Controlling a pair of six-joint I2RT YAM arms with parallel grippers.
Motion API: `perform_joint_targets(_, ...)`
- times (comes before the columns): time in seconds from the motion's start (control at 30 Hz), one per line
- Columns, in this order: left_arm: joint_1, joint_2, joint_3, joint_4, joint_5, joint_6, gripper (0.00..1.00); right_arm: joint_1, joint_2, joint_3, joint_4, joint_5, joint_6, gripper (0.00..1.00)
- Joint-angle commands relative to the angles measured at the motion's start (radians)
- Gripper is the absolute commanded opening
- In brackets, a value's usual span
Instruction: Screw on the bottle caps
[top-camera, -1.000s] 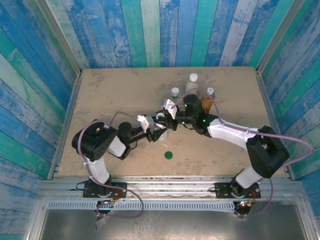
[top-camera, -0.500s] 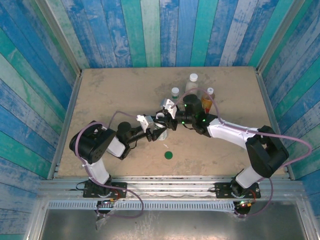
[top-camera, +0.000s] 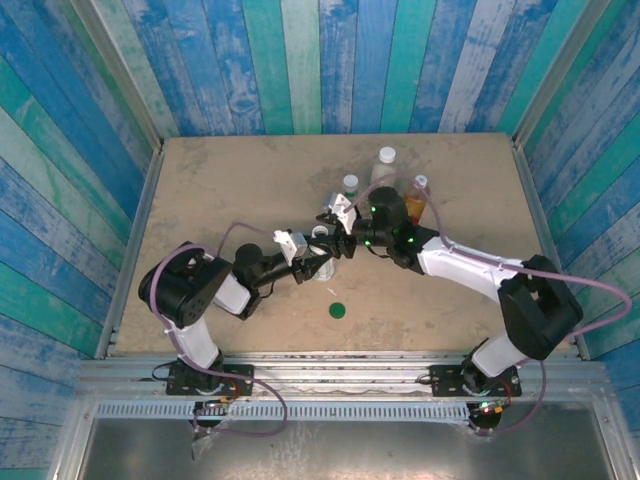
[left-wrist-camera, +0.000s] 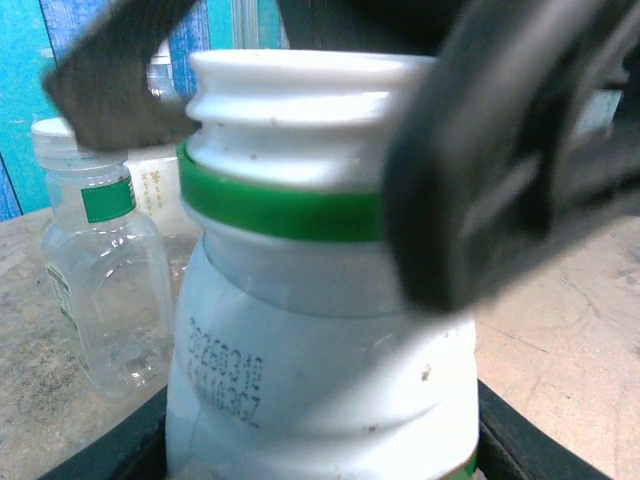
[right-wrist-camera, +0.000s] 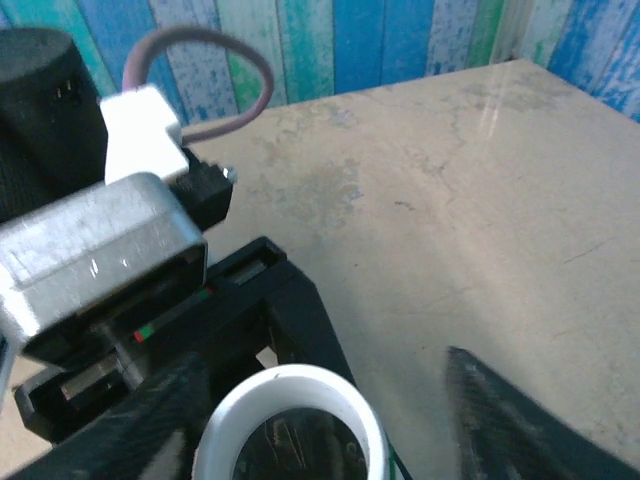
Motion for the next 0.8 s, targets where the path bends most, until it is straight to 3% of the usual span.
perform_joint_targets(0.0, -0.004, -0.056, -0.013, 0.017, 0.023, 0.004, 0.49, -0.003, -0.097, -0.039, 0.011, 0.065, 0.040, 0.73)
perform_joint_targets(0.13, -0.005, -0.068, -0.015, 0.007, 0.031, 0.002, 0.50, 0.003, -0.217, -0.127, -0.029, 0.169, 0.081, 0.77)
perform_joint_targets(0.3, -0.008, -0.091, -0.022, -0.027, 0.043, 0.017, 0.51, 0.083, -0.402, -0.241, -0.235, 0.398, 0.098, 0.76)
perform_joint_targets(0.47, -0.032, -0.112, -0.014, -0.098, 0.031, 0.067, 0.52, 0.180, -0.525, -0.367, -0.322, 0.457, 0.145, 0.75)
perform_joint_targets(0.77, -0.038, -0.082, -0.004, -0.086, 0.025, 0.048, 0.52, 0.319, -0.388, -0.482, -0.234, 0.466, 0.137, 0.76)
